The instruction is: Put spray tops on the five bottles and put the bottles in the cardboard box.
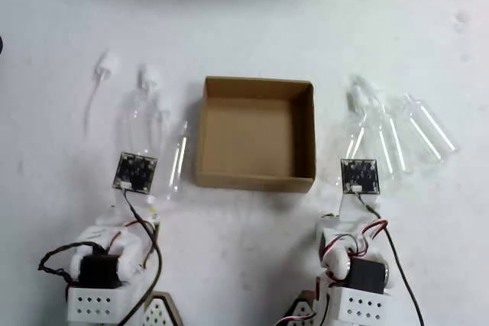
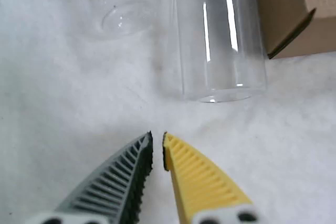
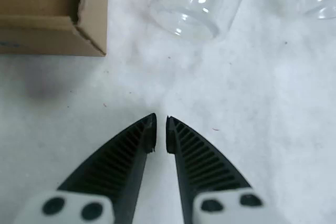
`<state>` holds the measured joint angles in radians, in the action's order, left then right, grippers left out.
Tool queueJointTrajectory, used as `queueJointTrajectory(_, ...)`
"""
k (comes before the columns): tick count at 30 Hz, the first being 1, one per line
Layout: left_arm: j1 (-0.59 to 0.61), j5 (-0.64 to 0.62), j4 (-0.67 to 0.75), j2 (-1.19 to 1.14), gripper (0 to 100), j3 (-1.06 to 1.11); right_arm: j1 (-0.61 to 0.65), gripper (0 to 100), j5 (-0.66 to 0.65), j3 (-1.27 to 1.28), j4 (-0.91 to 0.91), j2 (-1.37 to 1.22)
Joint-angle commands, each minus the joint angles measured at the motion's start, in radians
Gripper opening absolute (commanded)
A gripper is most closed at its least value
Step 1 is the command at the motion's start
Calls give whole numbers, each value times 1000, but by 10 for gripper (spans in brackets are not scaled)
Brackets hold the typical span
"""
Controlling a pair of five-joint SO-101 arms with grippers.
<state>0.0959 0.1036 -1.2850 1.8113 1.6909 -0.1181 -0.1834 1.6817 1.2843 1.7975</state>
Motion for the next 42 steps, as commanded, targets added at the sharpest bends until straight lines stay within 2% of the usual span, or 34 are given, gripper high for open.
queueJointTrajectory(1, 10, 12, -5, 8, 40, 0, -8, 18, 5, 9, -16, 2)
queueJointTrajectory(9, 7, 11, -5, 8, 41, 0, 8, 18, 0, 9, -18, 2)
queueJointTrajectory(14, 4, 11, -5, 8, 41, 0, 153, 18, 2, 9, -16, 2)
queueJointTrajectory(18, 4, 6, -5, 8, 40, 0, 222, 18, 6, 9, -16, 2)
queueJointTrajectory(35, 4, 11, -3, 8, 39, 0, 220, 16, 8, 9, -16, 2)
queueJointTrajectory(42, 18, 14, -3, 8, 38, 0, 91, 18, 0, 9, -16, 2)
